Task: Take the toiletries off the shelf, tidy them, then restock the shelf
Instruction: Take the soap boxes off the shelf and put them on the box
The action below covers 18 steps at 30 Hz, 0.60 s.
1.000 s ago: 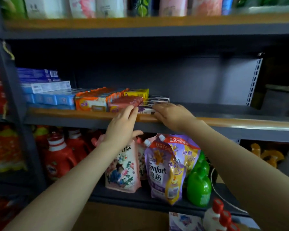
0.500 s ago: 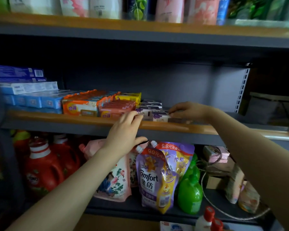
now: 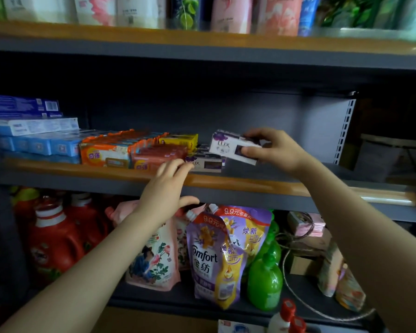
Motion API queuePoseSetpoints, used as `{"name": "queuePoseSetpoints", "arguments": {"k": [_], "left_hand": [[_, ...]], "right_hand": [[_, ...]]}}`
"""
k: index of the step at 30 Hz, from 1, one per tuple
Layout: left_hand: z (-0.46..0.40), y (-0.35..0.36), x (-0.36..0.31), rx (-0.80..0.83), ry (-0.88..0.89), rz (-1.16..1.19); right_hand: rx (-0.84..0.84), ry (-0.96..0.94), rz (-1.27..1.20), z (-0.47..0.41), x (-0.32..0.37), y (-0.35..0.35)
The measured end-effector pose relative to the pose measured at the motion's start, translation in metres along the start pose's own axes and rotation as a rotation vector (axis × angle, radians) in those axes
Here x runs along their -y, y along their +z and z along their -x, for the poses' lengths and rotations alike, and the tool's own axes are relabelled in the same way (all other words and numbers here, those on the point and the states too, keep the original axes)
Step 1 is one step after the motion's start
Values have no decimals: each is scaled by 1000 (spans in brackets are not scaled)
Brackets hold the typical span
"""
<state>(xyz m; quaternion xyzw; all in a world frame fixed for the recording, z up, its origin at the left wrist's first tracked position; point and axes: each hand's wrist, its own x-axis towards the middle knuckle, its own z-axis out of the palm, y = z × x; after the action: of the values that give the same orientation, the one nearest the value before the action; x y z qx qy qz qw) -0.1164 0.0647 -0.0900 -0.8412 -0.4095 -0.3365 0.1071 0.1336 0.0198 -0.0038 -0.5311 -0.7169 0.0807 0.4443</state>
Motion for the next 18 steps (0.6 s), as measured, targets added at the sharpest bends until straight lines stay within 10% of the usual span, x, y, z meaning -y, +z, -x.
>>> {"name": "queuePoseSetpoints", "arguments": {"k": [8,18], "left_hand": [[12,-35,-63,-116,-234,936],[36,-36,-71,-92,-314,943]], "right_hand": [[167,69,-743,77,8,31],[267,186,-835,111,3,55]]}}
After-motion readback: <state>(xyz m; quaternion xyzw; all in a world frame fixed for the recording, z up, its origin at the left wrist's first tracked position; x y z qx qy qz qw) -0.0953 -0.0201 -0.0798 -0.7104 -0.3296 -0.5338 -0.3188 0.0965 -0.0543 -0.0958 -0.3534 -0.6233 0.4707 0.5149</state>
